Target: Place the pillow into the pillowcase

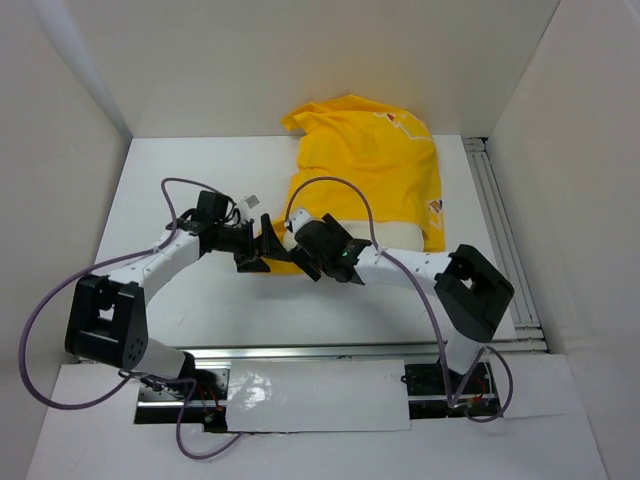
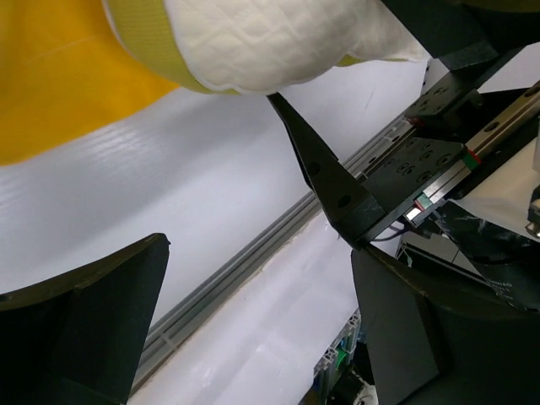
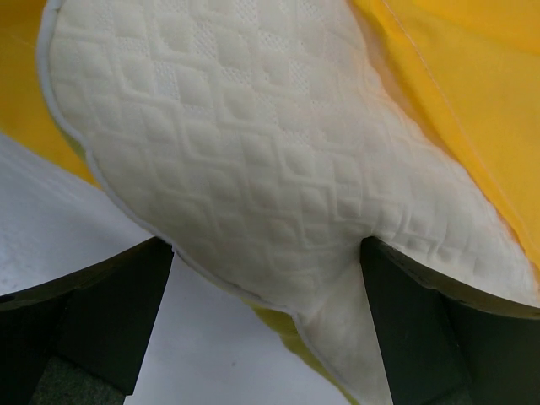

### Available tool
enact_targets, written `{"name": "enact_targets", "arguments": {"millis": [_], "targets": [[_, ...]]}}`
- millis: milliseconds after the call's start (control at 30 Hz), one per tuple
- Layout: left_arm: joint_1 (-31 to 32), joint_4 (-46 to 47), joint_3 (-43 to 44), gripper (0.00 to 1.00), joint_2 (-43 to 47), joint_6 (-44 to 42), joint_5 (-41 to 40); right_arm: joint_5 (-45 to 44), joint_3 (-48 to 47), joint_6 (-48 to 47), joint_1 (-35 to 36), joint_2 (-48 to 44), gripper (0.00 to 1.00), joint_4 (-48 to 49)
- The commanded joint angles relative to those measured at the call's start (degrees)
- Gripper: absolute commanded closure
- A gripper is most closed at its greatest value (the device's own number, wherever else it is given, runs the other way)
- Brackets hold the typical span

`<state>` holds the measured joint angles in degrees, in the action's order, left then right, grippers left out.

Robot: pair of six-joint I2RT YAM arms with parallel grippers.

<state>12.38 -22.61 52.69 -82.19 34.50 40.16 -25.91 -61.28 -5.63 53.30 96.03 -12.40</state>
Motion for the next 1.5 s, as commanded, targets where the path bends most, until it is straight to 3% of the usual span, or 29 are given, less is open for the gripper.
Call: {"name": "enact_targets", "arguments": {"millis": [0,67,167,200,233,267,300,500,667,933,1133,1333,1467], "targets": [[-8.86,6.61,-2.93,0.0,-5.95,-2.77,-31.64,5.01,-3.94,-5.8,0.49,-2.61,0.01,6.24],[-8.87,7.14,-2.94,0.0,-8.33,-2.77,-32.25,0.26,-3.94,-6.32,-0.12,-0.85,0.02,8.18],[-9.48,7.14,-1.8,0.0,-11.57,-2.77,-32.78,-3.78,-3.94,-5.54,-1.18,-0.32,0.21,10.45],[-9.48,6.45,-1.8,0.0,-12.11,-2.77,-32.78,-4.32,-3.33,-4.92,-1.7,-1.19,0.36,11.43],[-9.48,6.44,-1.8,0.0,-12.11,-2.77,-32.78,-5.37,-2.37,-4.92,-1.71,-1.89,0.72,12.83],[-10.0,6.44,-1.8,0.0,-12.64,-2.77,-33.39,-7.99,-1.66,-4.14,-1.71,-3.81,0.93,15.89],[-10.01,6.44,-1.28,0.0,-12.64,-2.77,-33.39,-8.8,-0.44,-4.13,-2.23,-4.96,1.0,17.49],[-9.39,6.87,1.8,0.0,-12.03,-6.18,-36.82,-1.34,-1.65,-2.46,-4.95,-12.18,1.0,16.89],[-9.39,14.51,2.33,0.0,-12.03,-13.66,-24.02,2.17,-2.27,-2.46,-6.19,-14.29,1.0,15.22],[-8.0,23.22,3.56,0.0,-4.56,-23.94,1.29,4.47,-3.32,-1.84,-9.26,-14.29,1.0,13.99],[-5.79,19.36,7.52,0.0,-5.69,-33.7,8.07,7.37,-3.94,-1.32,-10.93,-14.29,1.0,13.46],[-4.13,18.57,14.01,0.0,-12.9,-34.33,11.95,8.77,-4.47,-1.32,-12.17,-14.29,1.0,13.46],[1.14,14.8,16.92,0.0,-15.27,-36.78,-1.35,8.77,-5.17,-0.62,-12.69,-14.29,1.0,13.46]]}}
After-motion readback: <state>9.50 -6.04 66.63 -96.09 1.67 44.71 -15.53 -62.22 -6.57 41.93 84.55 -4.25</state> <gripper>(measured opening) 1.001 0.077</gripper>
